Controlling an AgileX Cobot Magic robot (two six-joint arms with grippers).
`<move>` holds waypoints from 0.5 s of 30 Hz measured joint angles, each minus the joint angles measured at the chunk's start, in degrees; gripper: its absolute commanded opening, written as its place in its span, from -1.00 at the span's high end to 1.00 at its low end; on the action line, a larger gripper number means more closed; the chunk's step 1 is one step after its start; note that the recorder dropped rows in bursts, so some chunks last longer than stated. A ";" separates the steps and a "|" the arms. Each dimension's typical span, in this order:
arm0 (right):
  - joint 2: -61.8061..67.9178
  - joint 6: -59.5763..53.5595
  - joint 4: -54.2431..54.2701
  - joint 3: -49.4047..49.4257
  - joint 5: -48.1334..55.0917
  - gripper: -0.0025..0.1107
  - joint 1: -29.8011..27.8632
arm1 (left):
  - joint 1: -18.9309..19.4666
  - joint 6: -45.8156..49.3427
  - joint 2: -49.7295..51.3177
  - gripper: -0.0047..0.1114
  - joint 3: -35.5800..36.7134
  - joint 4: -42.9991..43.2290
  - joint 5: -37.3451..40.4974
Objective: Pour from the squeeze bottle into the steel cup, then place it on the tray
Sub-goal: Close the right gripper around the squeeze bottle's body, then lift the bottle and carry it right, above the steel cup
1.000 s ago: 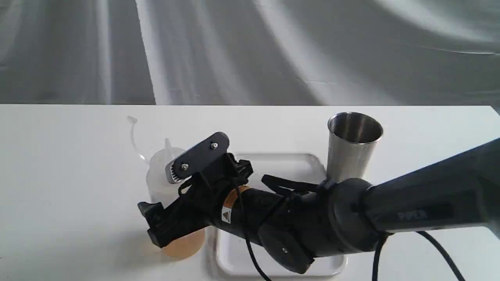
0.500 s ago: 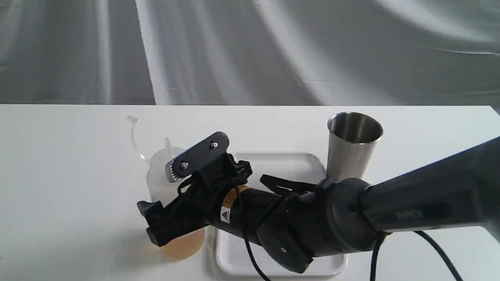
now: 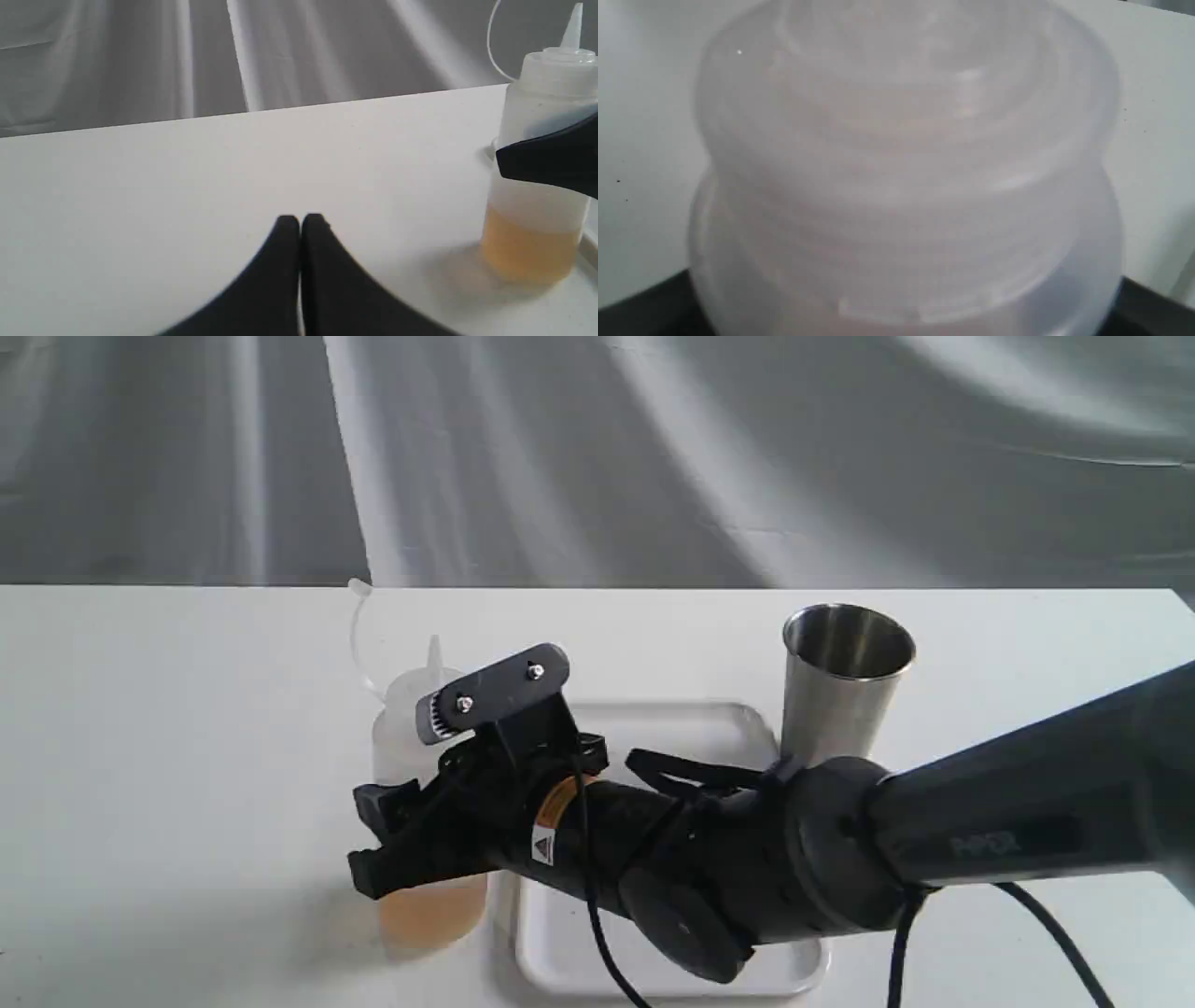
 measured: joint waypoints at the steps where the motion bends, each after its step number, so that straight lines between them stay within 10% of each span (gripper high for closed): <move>1: -0.41 0.36 0.00 0.00 0.45 0.90 0.00 | 0.00 0.00 0.00 0.92 0.00 0.00 0.00; 15: -14.02 1.20 -6.60 0.00 14.17 0.91 -4.14 | 0.00 0.00 0.00 0.92 0.00 0.00 0.00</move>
